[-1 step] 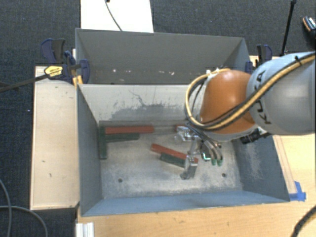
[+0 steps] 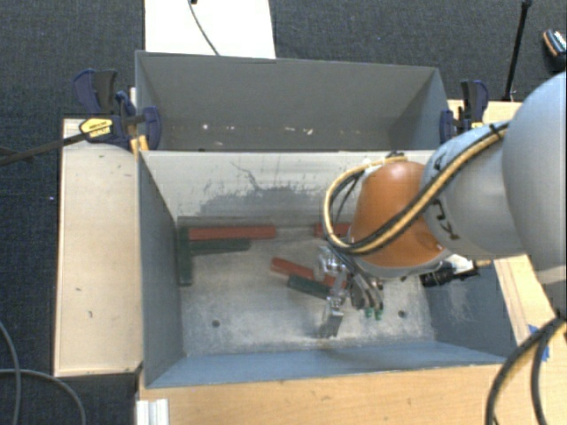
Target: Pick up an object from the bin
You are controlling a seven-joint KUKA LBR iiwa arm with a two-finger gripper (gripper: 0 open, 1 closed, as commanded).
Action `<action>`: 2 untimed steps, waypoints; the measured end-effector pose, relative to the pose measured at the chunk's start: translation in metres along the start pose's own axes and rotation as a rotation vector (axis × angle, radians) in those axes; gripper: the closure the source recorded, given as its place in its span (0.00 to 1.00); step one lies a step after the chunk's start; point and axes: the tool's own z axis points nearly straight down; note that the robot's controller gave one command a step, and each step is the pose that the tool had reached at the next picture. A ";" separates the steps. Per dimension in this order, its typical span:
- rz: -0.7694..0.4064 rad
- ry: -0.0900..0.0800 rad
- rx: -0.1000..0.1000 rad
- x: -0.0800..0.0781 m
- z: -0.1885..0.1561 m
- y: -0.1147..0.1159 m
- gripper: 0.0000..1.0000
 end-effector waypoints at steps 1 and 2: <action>0.071 -0.008 -0.002 -0.006 -0.003 0.023 0.00; 0.072 -0.009 -0.002 -0.007 -0.004 0.023 0.00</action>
Offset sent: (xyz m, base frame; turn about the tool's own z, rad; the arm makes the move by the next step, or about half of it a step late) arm 0.0077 0.0213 0.0026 0.0727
